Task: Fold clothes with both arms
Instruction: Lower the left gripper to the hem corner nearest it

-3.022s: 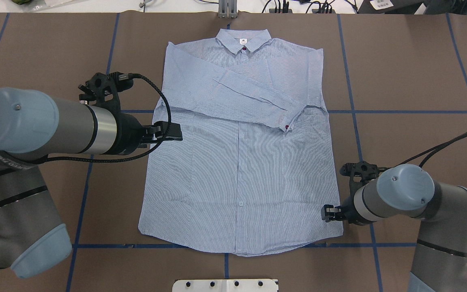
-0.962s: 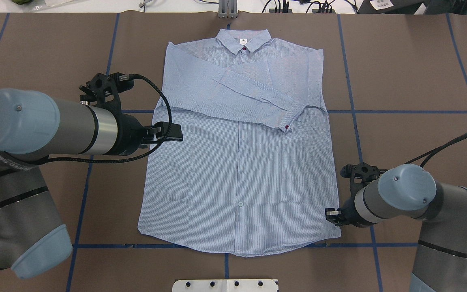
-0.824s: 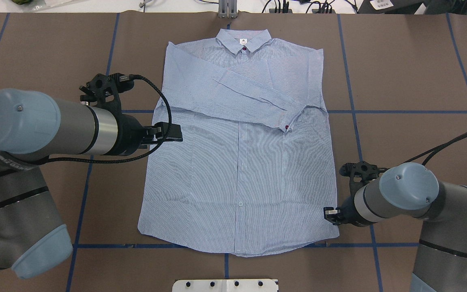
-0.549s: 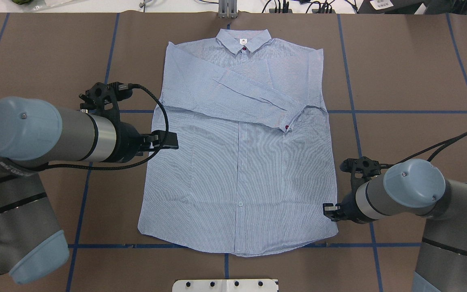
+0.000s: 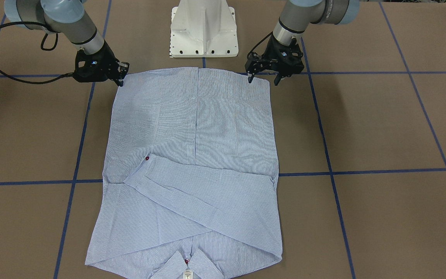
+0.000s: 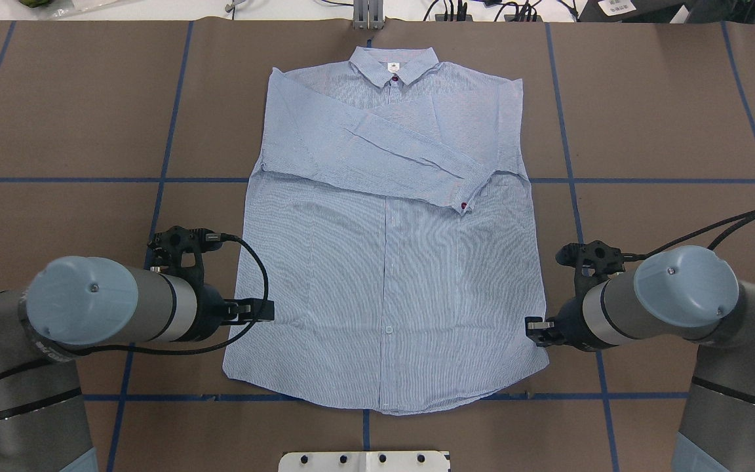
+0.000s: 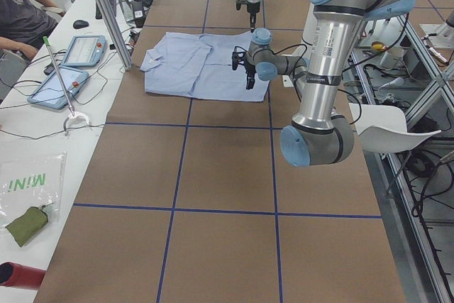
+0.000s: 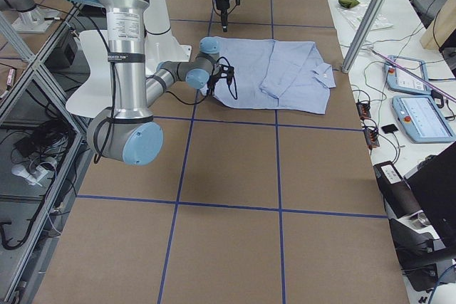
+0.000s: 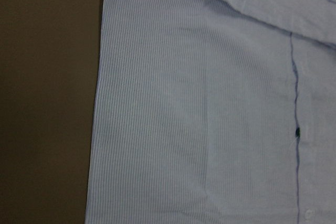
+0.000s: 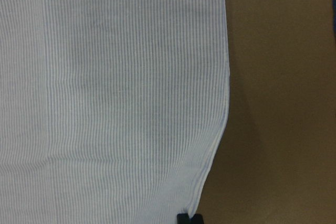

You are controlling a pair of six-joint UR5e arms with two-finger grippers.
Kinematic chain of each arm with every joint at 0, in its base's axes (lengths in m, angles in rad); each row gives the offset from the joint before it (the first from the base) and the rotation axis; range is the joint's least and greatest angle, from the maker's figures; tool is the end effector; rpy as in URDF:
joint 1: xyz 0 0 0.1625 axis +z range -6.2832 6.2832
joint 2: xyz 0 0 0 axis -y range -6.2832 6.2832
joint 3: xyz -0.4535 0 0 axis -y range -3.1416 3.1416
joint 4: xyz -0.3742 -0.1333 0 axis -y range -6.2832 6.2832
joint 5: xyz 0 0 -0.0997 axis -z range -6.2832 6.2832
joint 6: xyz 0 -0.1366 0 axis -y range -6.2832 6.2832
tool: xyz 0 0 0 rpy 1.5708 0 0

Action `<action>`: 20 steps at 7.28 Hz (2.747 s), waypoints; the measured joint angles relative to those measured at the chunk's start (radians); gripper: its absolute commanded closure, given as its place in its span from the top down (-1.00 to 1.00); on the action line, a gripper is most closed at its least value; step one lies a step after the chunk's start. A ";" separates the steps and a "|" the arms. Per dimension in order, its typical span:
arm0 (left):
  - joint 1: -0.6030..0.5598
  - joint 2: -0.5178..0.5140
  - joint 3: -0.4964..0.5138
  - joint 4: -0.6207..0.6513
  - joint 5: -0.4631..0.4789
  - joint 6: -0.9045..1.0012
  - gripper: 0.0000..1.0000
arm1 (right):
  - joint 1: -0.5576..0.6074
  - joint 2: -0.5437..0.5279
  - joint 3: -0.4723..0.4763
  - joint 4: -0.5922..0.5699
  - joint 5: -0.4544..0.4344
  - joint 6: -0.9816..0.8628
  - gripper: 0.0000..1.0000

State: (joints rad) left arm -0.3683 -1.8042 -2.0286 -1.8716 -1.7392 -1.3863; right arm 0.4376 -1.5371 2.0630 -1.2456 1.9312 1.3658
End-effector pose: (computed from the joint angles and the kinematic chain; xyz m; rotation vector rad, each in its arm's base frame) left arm 0.4831 -0.3048 0.3554 0.1216 0.9942 -0.0847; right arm -0.4175 -0.2893 0.4372 -0.0551 -0.9046 0.0631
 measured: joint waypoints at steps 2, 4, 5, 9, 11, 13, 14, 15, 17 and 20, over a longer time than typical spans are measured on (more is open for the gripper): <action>0.037 -0.001 0.057 0.003 0.019 0.001 0.72 | 0.005 0.001 0.004 0.000 0.003 0.000 -1.00; 0.047 -0.004 0.105 0.003 0.040 0.003 0.64 | 0.009 0.002 0.006 0.000 0.007 -0.001 -1.00; 0.048 -0.005 0.114 0.004 0.045 0.004 0.56 | 0.011 0.003 0.007 0.001 0.008 -0.001 -1.00; 0.050 -0.002 0.107 0.018 0.049 0.006 0.30 | 0.019 0.000 0.014 0.000 0.013 -0.001 -1.00; 0.051 -0.007 0.106 0.041 0.049 0.006 0.25 | 0.022 -0.002 0.017 0.000 0.014 -0.001 -1.00; 0.053 -0.007 0.107 0.045 0.048 0.006 0.25 | 0.023 -0.003 0.019 0.000 0.014 -0.001 -1.00; 0.054 -0.007 0.107 0.046 0.048 0.006 0.25 | 0.024 -0.003 0.019 0.000 0.014 -0.002 -1.00; 0.056 -0.007 0.108 0.046 0.047 0.006 0.18 | 0.025 -0.002 0.020 0.000 0.014 -0.002 -1.00; 0.058 -0.009 0.110 0.047 0.044 0.006 -0.12 | 0.027 -0.001 0.020 0.000 0.014 -0.003 -1.00; 0.062 -0.011 0.114 0.048 0.042 0.006 -0.49 | 0.034 -0.001 0.021 0.000 0.020 -0.004 -1.00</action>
State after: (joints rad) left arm -0.3065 -1.8157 -1.9143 -1.8240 -1.6968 -1.3806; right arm 0.4720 -1.5384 2.0836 -1.2456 1.9511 1.3622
